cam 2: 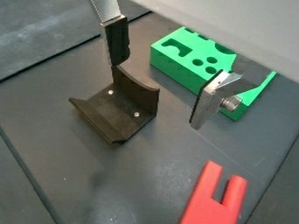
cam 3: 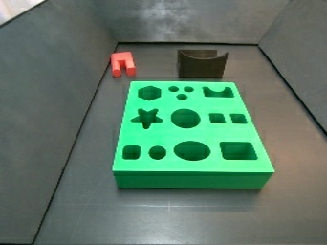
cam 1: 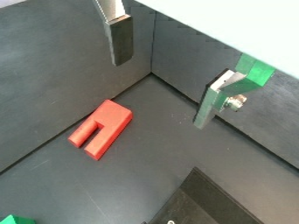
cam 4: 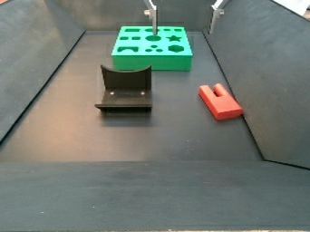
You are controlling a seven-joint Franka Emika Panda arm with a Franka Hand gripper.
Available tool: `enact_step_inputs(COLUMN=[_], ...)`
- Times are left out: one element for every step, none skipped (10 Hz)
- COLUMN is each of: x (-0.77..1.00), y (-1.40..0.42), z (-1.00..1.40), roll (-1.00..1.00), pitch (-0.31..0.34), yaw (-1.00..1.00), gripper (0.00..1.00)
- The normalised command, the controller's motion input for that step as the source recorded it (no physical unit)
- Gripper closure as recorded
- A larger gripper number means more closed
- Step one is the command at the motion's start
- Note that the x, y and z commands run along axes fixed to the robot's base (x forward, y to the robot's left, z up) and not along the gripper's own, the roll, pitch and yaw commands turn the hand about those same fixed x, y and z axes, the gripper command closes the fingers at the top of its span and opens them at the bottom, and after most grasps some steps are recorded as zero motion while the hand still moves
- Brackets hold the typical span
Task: Pick up the square-circle object. Move up. Rotate the square-circle object. Place the square-circle object on the fixture. Regrasp the square-circle object. Move to above the board. Insert the square-circle object.
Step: Pick up the square-circle object.
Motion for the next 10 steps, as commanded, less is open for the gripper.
enact_step_inputs(x=[-0.23,-0.68,-0.63,-0.66,-0.60,-0.61,-0.58,-0.42,-0.13,0.00], y=[-0.14,-0.40,-0.44,-0.42,-0.34,-0.24,-0.15,-0.06,-0.05,-0.03], z=[-0.28,-0.55,-0.57,-0.56,-0.56,-0.57,-0.60,-0.64,-0.69,-0.72], roll=[0.02,0.33,0.29,0.25,0.23,0.24,0.21,0.12,0.05,0.06], pitch=[-0.060,-0.220,-0.243,-0.277,-0.283,-0.283,-0.281,-0.271,-0.189,-0.136], yaw=[0.14,0.27,0.28,0.24,0.28,0.26,0.26,0.27,0.13,0.00], gripper=[0.00,0.00,0.00,0.00,0.00,0.00,0.00,0.00,0.00,0.00])
